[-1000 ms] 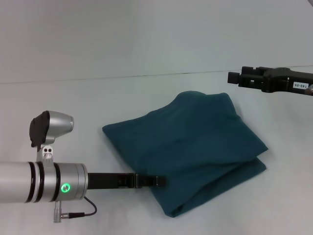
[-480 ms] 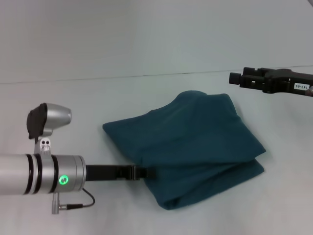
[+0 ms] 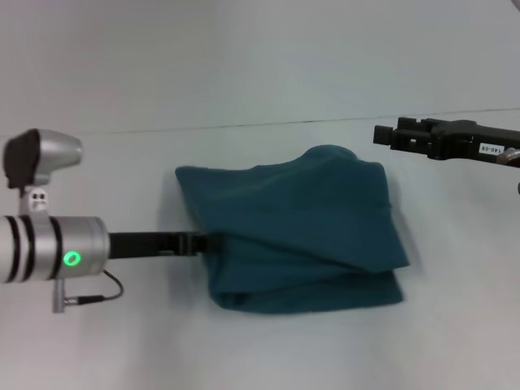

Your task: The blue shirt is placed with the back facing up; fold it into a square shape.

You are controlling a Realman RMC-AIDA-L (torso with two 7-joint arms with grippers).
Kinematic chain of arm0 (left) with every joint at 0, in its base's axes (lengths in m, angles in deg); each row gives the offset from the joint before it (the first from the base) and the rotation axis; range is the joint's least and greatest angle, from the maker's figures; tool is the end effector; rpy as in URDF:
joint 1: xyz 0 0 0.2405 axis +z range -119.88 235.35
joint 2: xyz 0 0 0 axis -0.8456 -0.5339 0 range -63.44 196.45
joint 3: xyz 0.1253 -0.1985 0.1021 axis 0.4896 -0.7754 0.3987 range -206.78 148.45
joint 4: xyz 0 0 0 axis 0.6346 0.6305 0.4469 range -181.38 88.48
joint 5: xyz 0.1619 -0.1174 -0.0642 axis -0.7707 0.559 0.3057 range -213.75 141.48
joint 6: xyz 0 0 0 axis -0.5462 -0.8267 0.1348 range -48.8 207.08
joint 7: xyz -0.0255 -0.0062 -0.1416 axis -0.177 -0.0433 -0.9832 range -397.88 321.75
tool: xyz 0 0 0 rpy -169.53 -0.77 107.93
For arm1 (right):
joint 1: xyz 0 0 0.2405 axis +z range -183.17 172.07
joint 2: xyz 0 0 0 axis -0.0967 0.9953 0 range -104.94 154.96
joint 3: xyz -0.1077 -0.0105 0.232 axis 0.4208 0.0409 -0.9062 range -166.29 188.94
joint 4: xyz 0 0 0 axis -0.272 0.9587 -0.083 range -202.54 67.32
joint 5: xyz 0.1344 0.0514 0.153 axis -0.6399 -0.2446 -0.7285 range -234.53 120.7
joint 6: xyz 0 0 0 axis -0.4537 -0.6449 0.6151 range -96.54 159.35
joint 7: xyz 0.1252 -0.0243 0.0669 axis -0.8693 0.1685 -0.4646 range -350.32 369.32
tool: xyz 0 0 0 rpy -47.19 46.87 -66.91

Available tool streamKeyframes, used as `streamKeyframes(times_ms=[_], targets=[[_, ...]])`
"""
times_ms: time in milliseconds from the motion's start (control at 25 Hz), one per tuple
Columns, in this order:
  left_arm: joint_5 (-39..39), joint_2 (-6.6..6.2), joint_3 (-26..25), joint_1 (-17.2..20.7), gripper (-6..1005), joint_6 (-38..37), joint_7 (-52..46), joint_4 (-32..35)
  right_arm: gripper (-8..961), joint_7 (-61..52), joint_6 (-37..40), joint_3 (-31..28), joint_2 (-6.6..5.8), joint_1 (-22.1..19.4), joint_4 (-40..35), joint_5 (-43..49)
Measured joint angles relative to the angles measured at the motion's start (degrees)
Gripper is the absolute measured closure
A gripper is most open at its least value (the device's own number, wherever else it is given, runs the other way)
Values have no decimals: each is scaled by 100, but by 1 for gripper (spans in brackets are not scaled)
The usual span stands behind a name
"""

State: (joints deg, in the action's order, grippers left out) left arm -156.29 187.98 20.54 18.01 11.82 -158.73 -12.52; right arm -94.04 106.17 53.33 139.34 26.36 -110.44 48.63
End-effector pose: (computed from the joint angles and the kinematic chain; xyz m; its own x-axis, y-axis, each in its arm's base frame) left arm -0.2330 0.3823 -0.0513 0.4600 0.7919 0.4015 0.8741 -0.4834 -0.0481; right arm 0.2611 0.3910 0.0637 0.5792 -0.4876 -0.6532 -0.7593 -0.6143 -0.2147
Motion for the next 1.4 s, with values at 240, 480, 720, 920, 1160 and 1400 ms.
streamKeyframes(times_ms=[240, 480, 720, 920, 1160, 1400], targets=[[-26, -146, -215, 109, 916, 49, 133, 174, 208, 1, -23, 6, 20, 28, 38, 0], [-262, -162, -293, 176, 917, -7, 167, 195, 208, 11, -93, 15, 47, 48, 39, 1], [-332, -145, -280, 338, 914, -13, 232, 296, 208, 58, -95, 20, 57, 52, 38, 8], [-436, -134, -294, 430, 892, -18, 287, 418, 208, 64, -140, 20, 57, 59, 38, 9], [-452, -109, -299, 602, 670, -88, 325, 704, 209, 30, -407, 143, 70, 66, 44, 10], [-182, 85, -534, 969, 449, -907, 397, 1531, 209, -303, -646, 269, 55, 218, 170, 308]])
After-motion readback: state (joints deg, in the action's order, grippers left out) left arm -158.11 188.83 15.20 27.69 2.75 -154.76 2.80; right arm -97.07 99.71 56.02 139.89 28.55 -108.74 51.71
